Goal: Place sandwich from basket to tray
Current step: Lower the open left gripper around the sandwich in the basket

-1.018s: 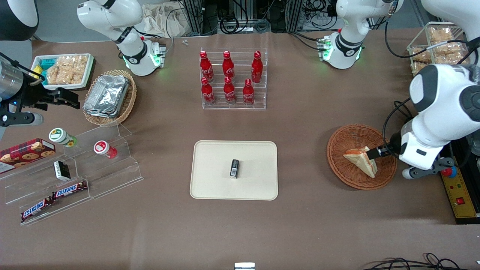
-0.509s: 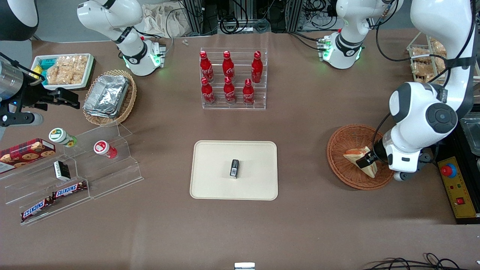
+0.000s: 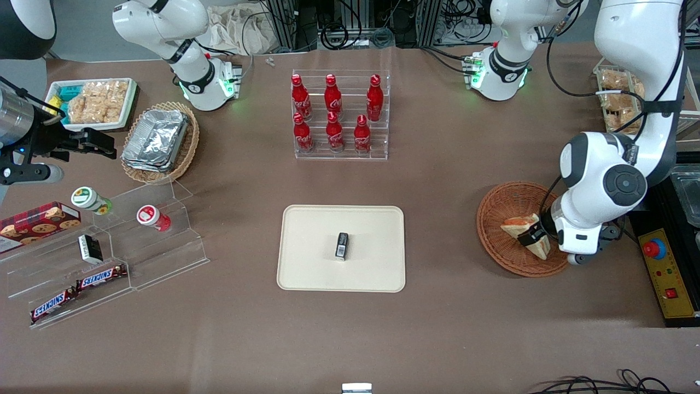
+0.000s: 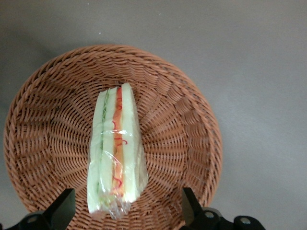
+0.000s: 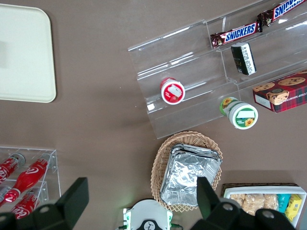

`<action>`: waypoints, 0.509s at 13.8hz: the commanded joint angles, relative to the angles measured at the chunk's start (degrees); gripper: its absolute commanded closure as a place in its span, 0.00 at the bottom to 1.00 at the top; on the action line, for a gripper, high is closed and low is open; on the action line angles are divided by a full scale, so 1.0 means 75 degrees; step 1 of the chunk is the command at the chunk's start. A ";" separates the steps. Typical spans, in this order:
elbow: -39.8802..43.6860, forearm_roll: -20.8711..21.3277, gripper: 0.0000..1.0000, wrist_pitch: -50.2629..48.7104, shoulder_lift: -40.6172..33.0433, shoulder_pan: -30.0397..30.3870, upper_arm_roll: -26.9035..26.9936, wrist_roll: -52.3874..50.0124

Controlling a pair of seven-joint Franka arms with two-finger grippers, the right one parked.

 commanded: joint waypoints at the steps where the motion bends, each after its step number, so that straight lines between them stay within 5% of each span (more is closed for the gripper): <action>1: -0.0410 0.0189 0.00 0.0496 -0.0035 0.0037 0.0076 -0.0205; 7: -0.0552 0.0189 0.00 0.0543 0.0071 0.0037 0.0087 -0.0240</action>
